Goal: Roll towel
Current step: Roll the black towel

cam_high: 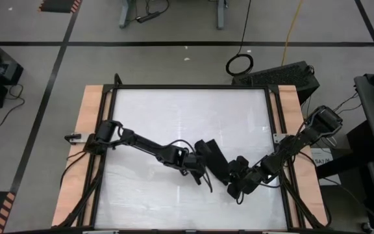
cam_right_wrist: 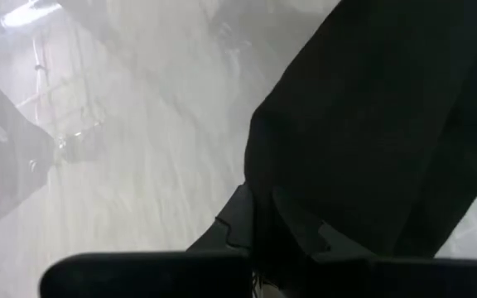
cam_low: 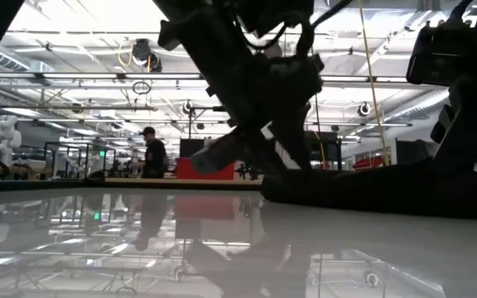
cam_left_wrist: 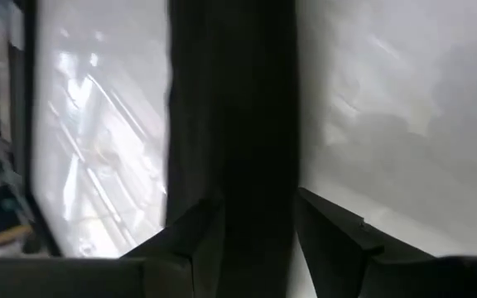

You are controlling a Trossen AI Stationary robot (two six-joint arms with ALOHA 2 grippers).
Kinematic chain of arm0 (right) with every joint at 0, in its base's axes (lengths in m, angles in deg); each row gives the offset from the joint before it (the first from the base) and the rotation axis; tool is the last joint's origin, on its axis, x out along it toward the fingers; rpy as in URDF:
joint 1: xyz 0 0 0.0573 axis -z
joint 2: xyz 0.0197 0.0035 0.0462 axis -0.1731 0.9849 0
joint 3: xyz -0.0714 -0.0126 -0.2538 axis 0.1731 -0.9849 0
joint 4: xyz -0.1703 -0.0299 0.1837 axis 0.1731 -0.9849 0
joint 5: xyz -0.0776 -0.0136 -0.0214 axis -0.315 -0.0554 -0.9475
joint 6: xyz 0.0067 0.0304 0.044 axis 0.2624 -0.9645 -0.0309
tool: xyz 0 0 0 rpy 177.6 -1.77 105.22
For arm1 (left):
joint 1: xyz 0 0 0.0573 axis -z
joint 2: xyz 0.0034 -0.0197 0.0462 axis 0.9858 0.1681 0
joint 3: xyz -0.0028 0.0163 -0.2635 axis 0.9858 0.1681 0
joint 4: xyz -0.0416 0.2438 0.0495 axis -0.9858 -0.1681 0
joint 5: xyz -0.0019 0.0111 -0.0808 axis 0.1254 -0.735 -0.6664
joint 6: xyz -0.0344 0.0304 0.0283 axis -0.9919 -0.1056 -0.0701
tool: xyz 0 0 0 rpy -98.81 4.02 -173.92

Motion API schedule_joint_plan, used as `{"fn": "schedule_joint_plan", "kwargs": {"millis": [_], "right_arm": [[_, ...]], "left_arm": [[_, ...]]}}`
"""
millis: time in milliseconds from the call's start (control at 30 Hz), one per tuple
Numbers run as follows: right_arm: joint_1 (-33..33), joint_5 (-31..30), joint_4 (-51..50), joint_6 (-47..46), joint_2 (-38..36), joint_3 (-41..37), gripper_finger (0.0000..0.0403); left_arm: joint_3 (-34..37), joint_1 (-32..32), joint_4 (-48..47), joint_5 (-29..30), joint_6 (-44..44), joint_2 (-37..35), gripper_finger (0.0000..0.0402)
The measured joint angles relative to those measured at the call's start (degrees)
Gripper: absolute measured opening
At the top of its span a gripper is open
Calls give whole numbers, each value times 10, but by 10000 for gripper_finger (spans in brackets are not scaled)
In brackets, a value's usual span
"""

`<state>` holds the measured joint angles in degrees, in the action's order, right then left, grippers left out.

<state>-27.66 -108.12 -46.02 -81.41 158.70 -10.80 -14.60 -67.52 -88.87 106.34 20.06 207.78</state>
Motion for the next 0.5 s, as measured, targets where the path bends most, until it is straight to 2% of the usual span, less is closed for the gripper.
{"fn": "schedule_joint_plan", "kwargs": {"millis": [167, 367, 500], "right_arm": [[0, 0, 6, 0, 0, 0, 9], [0, 0, 14, 4, 0, 0, 9], [0, 0, 15, 5, 0, 0, 9]], "left_arm": [[0, 0, 30, -6, 19, 0, 153], [0, -14, 29, -107, 27, 12, 156], [0, -18, 32, -131, 13, 14, 195]]}}
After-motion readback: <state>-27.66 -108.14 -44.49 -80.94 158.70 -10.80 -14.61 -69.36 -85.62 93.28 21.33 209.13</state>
